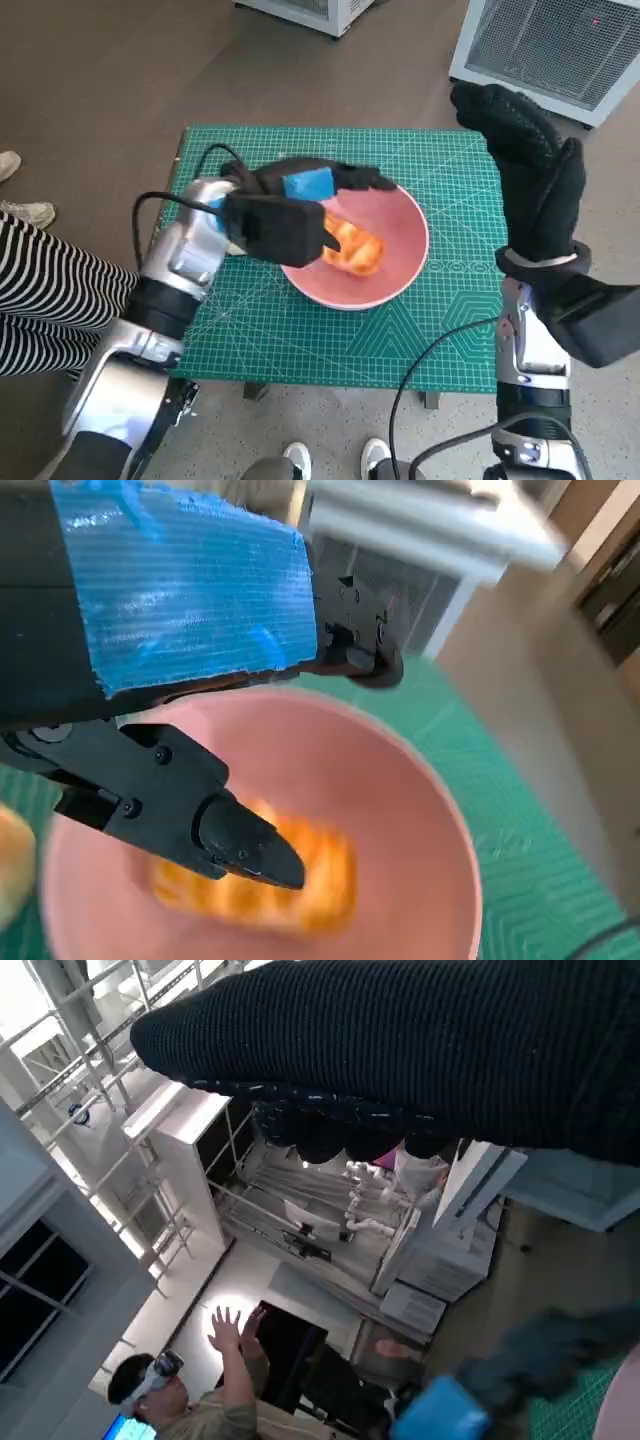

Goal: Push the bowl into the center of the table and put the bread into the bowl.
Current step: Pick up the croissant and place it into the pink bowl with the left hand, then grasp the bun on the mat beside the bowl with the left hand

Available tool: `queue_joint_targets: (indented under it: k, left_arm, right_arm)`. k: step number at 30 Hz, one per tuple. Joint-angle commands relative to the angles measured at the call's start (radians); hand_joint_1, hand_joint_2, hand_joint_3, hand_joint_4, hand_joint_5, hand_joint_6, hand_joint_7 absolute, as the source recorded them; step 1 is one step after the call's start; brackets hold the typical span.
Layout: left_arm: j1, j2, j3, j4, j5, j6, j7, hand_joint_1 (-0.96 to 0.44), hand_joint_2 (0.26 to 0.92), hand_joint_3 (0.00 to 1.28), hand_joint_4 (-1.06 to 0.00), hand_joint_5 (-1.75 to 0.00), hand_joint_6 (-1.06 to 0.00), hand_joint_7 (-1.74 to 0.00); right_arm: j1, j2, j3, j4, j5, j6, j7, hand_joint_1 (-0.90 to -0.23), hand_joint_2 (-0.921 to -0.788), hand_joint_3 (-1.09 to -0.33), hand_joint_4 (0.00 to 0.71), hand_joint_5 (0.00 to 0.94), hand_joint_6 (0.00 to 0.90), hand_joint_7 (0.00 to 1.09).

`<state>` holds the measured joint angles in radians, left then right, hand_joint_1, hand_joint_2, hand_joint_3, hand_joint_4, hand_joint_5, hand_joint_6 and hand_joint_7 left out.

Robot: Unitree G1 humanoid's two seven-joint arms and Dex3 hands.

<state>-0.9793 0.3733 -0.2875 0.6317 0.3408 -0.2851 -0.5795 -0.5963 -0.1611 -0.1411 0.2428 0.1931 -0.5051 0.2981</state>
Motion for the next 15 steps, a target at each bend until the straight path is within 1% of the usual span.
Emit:
queue_joint_targets:
  k: [1, 5, 7, 10, 15]
  left_arm:
    - [0.038, 0.070, 0.059, -0.097, -0.055, -0.015, -0.026, -0.45, 0.850, 0.00, -0.04, 0.00, -0.15, -0.13]
    - [0.060, 0.118, 0.098, -0.148, -0.094, -0.013, -0.051, -0.39, 0.826, 0.00, -0.04, 0.00, -0.16, -0.11]
    - [0.067, 0.144, 0.113, -0.159, -0.106, -0.016, -0.058, -0.28, 0.798, 0.00, -0.03, 0.00, -0.16, -0.10]
    - [0.069, 0.178, 0.132, -0.166, -0.117, -0.017, -0.069, -0.20, 0.766, 0.00, -0.04, -0.01, -0.18, -0.10]
    - [0.066, 0.244, 0.162, -0.189, -0.134, 0.014, -0.107, -0.07, 0.737, 0.00, -0.03, 0.00, -0.18, -0.09]
  right_arm:
    - [0.019, -0.006, -0.001, 0.012, -0.003, 0.011, -0.005, -0.754, -0.921, -0.709, 0.188, 0.003, 0.002, 0.60]
    - [0.016, -0.007, -0.002, 0.020, 0.000, 0.008, -0.001, -0.753, -0.921, -0.708, 0.188, 0.003, 0.002, 0.60]
    - [0.015, -0.009, -0.002, 0.020, 0.001, 0.007, 0.001, -0.753, -0.921, -0.707, 0.188, 0.003, 0.003, 0.60]
    - [0.014, -0.012, -0.003, 0.019, 0.004, 0.008, 0.004, -0.753, -0.921, -0.707, 0.188, 0.002, 0.003, 0.60]
    - [0.008, -0.019, -0.007, 0.021, 0.013, 0.010, 0.013, -0.754, -0.921, -0.709, 0.187, 0.002, 0.001, 0.60]
